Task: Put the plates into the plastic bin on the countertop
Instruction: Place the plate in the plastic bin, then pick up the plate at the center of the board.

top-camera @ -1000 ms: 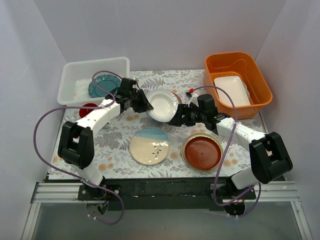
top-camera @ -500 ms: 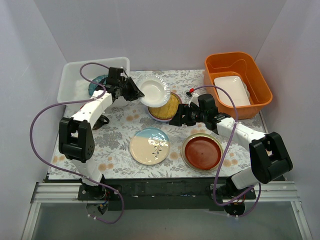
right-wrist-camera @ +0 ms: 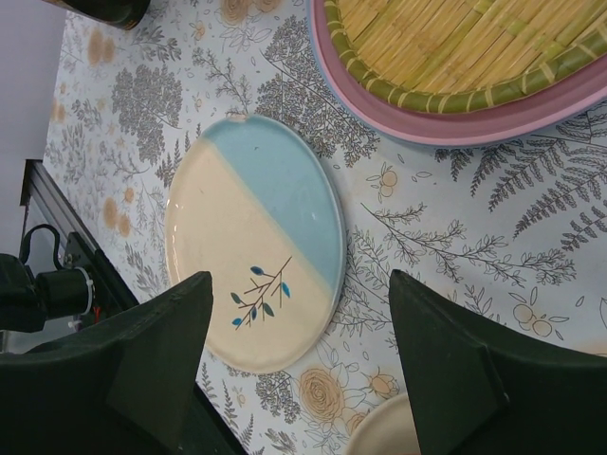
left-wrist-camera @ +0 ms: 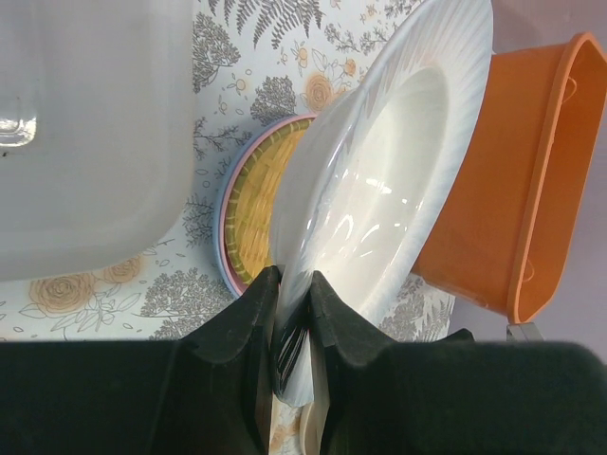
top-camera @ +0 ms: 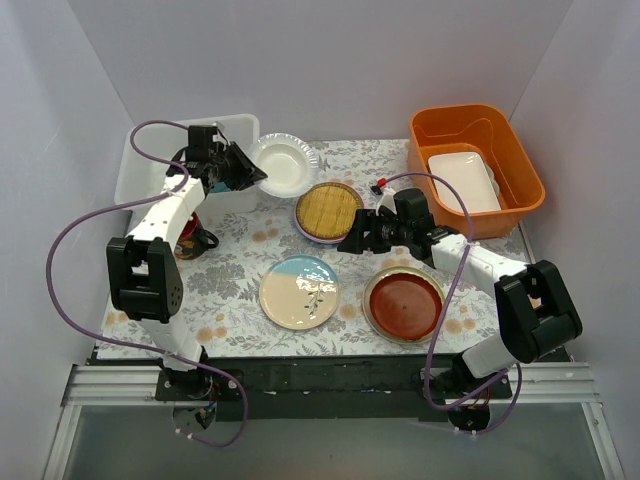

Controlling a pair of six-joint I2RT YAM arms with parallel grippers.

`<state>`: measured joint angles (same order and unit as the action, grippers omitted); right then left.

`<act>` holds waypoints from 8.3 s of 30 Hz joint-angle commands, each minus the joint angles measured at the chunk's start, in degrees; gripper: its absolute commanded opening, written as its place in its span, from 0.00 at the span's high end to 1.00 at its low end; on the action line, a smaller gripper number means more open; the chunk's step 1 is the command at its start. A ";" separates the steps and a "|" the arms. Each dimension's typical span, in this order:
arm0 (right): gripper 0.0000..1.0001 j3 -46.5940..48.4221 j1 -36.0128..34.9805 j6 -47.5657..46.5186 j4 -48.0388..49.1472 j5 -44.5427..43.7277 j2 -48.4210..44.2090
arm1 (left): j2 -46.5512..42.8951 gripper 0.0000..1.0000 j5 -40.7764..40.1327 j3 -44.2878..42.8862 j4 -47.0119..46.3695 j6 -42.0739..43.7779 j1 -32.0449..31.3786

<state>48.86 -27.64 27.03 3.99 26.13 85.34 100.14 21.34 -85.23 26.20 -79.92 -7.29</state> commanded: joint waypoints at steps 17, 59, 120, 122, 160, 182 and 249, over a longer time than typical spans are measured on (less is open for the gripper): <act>0.09 1.59 0.30 -0.40 1.20 0.41 0.09 | -2.93 1.00 7.40 -1.78 -4.75 -2.26 13.17; 0.08 3.17 0.30 -0.92 -0.39 -0.73 1.41 | 6.82 1.00 13.99 -4.85 -8.18 -6.30 28.30; 0.09 4.66 0.30 -1.01 -0.39 -0.29 4.31 | 29.76 1.00 7.13 -23.49 -0.71 -2.52 26.63; 0.09 4.75 0.30 -1.01 -0.47 -0.20 4.22 | 29.94 1.00 6.96 -23.58 -0.62 -2.43 26.62; 0.09 4.23 0.30 -0.75 -0.74 0.06 2.11 | 20.80 0.02 -19.40 -34.04 14.23 10.57 18.37; 0.09 3.17 0.30 -0.57 -1.18 -0.38 -0.26 | 5.60 0.02 -32.07 -26.74 11.69 18.75 4.75; 0.24 1.41 -1.01 0.75 3.57 5.16 7.03 | -39.22 0.02 -3.94 46.47 4.04 2.40 -7.21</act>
<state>50.02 -28.05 27.42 4.82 29.32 90.91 63.13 16.58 -40.99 32.97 -75.68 -14.06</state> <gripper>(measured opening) 0.783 0.981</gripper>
